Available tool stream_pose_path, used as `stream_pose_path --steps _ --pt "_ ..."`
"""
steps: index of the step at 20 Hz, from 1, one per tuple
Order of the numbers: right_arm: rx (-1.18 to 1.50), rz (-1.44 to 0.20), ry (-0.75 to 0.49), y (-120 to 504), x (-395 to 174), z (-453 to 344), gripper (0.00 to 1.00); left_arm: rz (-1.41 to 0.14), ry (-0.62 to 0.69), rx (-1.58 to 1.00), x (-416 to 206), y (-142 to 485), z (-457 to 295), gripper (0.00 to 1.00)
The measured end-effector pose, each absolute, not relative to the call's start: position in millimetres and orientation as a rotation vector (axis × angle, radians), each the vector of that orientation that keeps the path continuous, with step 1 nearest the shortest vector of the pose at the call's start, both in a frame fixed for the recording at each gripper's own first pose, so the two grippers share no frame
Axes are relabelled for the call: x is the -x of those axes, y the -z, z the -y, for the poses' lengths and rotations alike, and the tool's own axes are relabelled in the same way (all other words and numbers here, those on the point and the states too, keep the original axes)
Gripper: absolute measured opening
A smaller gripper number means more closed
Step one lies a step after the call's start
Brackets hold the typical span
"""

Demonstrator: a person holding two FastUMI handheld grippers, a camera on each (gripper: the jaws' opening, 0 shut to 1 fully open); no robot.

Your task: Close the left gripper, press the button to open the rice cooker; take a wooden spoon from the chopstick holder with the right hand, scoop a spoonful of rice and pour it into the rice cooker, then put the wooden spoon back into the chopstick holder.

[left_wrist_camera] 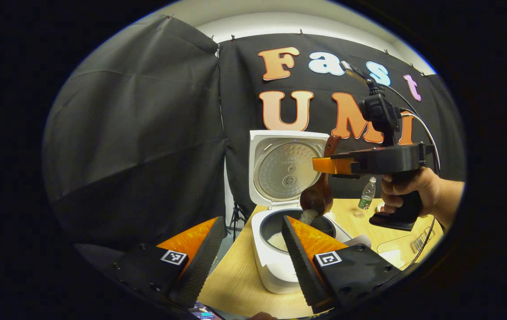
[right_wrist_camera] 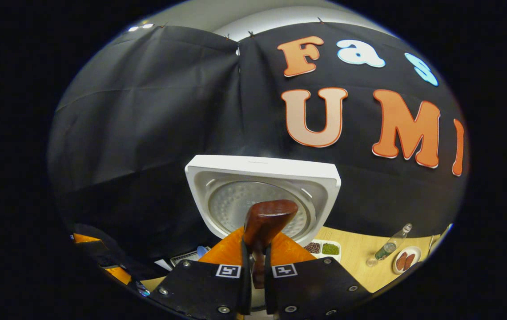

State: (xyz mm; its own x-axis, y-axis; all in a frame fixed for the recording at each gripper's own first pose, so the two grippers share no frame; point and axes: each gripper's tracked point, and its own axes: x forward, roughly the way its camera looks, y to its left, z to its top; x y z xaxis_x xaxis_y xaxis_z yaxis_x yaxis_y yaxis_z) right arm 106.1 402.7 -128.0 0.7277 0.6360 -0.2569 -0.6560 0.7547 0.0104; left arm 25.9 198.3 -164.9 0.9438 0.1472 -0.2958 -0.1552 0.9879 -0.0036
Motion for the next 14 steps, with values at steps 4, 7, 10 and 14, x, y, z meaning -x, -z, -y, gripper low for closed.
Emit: stream_pose_path --steps 4,7,10,14 --pt "0.213 -0.154 -0.745 118.3 -92.7 -407.0 0.11 -0.296 -0.157 0.01 -26.4 161.8 -198.8 0.94" --pt "0.148 -0.173 -0.77 122.8 -84.7 -403.5 0.11 -0.287 -0.179 -0.007 -23.3 158.8 -198.7 0.94" --pt "-0.034 -0.249 -0.762 127.8 -86.3 -392.2 0.11 -0.283 -0.203 -0.003 -21.0 154.2 -188.4 0.94" --pt "-0.231 -0.335 -0.699 131.6 -101.8 -322.1 0.11 -0.279 -0.196 -0.008 -18.6 148.2 -142.1 0.94"
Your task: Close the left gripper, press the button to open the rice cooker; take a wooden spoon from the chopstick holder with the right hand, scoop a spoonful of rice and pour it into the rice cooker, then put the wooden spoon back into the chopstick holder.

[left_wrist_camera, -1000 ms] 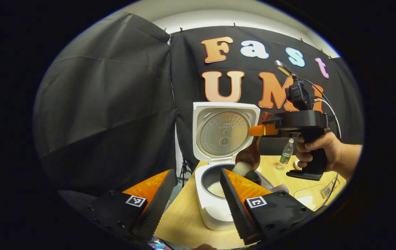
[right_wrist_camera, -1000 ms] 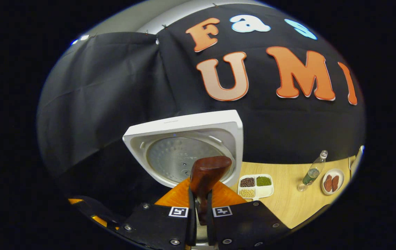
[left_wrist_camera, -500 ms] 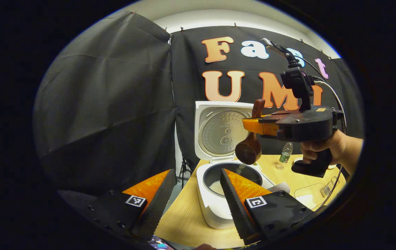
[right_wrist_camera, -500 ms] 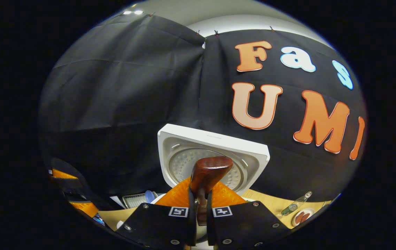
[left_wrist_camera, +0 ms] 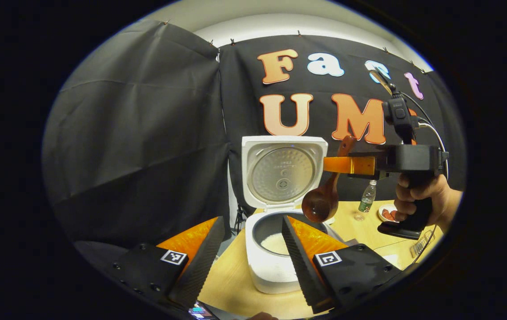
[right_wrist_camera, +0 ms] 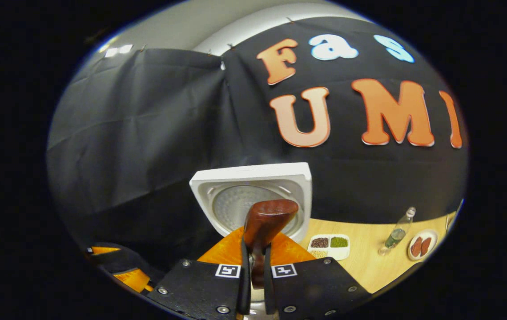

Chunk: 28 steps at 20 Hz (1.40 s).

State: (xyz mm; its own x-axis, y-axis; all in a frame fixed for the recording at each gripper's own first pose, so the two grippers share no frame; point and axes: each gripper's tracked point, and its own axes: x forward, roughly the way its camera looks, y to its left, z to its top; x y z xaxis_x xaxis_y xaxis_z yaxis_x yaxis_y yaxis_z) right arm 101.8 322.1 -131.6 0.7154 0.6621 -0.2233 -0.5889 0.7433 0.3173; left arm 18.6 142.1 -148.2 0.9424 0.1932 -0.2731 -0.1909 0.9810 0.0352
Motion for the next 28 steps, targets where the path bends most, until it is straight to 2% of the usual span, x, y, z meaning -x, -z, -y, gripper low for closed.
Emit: stream_pose_path --steps 7,8,9,10,15,18,19,20,28 --pt "-0.474 -0.444 -0.509 159.4 -104.4 -156.1 0.11 -0.274 -0.109 -0.053 -20.9 140.5 -57.0 0.94" --pt "-0.494 -0.451 -0.476 165.5 -104.8 -131.3 0.11 -0.273 -0.101 -0.058 -20.9 139.4 -46.4 0.89" --pt "-0.507 -0.455 -0.44 172.3 -104.1 -107.1 0.11 -0.271 -0.09 -0.064 -21.3 137.1 -36.7 0.89" --pt "-0.513 -0.457 -0.405 179.2 -103.2 -82.4 0.11 -0.268 -0.083 -0.071 -22.1 136.2 -27.6 0.94" --pt "-0.54 -0.483 -0.245 212.2 -82.0 25.0 0.11 -0.27 -0.035 -0.084 -25.6 130.7 17.8 0.94" --pt "-0.559 -0.494 -0.171 229.2 -67.4 73.1 0.11 -0.282 -0.013 -0.088 -25.3 131.1 41.1 0.94" --pt "-0.564 -0.501 -0.15 234.9 -60.9 86.9 0.11 -0.285 -0.01 -0.091 -23.0 130.9 47.0 0.89" --pt "-0.569 -0.51 -0.132 240.3 -55.7 100.1 0.11 -0.288 -0.005 -0.092 -23.0 130.2 53.1 0.94" --pt "-0.541 -0.575 -0.048 287.1 -32.3 179.6 0.11 -0.323 -0.01 -0.098 -11.3 128.3 86.5 0.9"
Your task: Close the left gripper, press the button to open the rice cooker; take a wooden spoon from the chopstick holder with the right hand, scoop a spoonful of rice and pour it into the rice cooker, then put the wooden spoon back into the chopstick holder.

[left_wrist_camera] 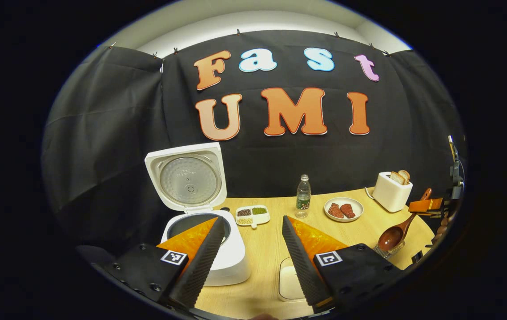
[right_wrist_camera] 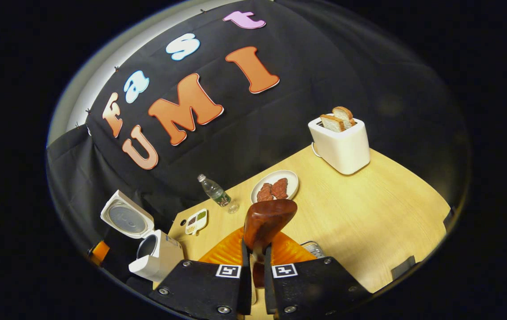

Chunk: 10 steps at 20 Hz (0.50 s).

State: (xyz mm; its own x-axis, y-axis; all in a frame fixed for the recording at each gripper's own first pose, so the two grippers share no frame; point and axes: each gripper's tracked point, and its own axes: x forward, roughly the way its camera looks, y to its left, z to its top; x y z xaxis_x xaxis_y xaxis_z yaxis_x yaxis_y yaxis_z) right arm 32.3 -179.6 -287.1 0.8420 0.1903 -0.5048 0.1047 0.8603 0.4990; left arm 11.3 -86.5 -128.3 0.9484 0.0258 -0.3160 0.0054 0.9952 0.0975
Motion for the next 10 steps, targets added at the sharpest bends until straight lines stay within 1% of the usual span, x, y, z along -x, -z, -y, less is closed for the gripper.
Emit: stream_pose_path --steps 3,5,7,8,9,10 --pt "-0.629 -0.572 -0.054 282.6 -36.7 193.8 0.11 -0.327 -0.029 -0.102 -2.1 126.5 90.7 0.9" --pt "-0.622 -0.55 -0.038 282.1 -40.6 209.4 0.11 -0.327 -0.05 -0.109 4.3 125.0 88.2 0.9" --pt "-0.601 -0.557 -0.018 291.7 -41.8 222.4 0.11 -0.334 -0.07 -0.112 9.9 126.9 84.8 0.9" --pt "-0.602 -0.552 -0.003 296.5 -45.0 227.4 0.11 -0.339 -0.083 -0.113 11.7 128.2 83.1 0.94" --pt "-0.603 -0.558 0.003 303.8 -48.1 229.2 0.11 -0.341 -0.092 -0.112 13.1 127.7 81.0 0.92" --pt "-0.601 -0.574 0.011 314.5 -49.1 229.1 0.11 -0.345 -0.098 -0.111 14.1 128.2 80.3 0.94"
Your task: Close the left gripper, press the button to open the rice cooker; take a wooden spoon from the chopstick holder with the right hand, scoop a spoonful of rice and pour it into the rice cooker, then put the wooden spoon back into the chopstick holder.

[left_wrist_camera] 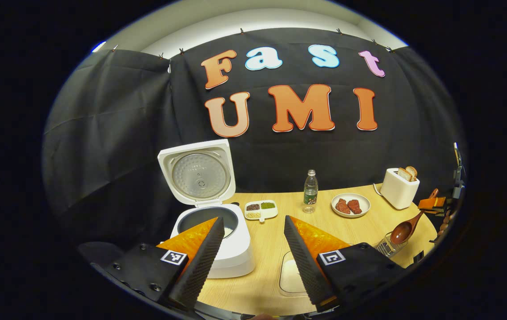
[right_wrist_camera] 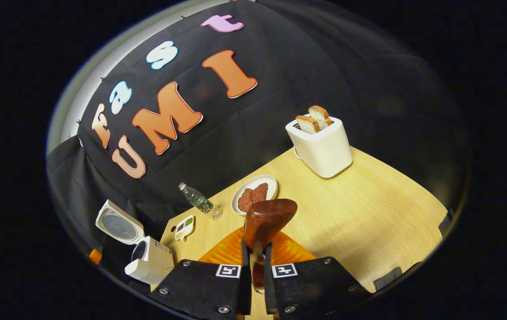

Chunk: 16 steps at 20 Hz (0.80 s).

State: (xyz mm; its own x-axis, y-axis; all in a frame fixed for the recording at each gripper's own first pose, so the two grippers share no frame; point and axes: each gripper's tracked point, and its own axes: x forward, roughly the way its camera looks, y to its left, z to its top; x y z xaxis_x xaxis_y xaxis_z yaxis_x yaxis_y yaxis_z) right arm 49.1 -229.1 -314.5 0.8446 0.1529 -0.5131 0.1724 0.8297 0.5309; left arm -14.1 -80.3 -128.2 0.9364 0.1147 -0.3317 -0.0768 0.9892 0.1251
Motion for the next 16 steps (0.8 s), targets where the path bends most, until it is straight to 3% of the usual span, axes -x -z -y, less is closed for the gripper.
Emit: stream_pose_path --steps 10,14,16 --pt "-0.544 -0.652 0.029 361.6 -49.3 205.7 0.16 -0.345 -0.125 -0.097 10.4 126.6 64.2 0.93" --pt "-0.577 -0.698 0.04 364.0 -46.1 198.1 0.24 -0.336 -0.133 -0.071 -0.9 126.8 48.1 0.93" --pt "-0.537 -0.741 0.071 367.1 -41.2 199.2 0.38 -0.32 -0.146 -0.052 -11.8 120.6 32.1 0.93"
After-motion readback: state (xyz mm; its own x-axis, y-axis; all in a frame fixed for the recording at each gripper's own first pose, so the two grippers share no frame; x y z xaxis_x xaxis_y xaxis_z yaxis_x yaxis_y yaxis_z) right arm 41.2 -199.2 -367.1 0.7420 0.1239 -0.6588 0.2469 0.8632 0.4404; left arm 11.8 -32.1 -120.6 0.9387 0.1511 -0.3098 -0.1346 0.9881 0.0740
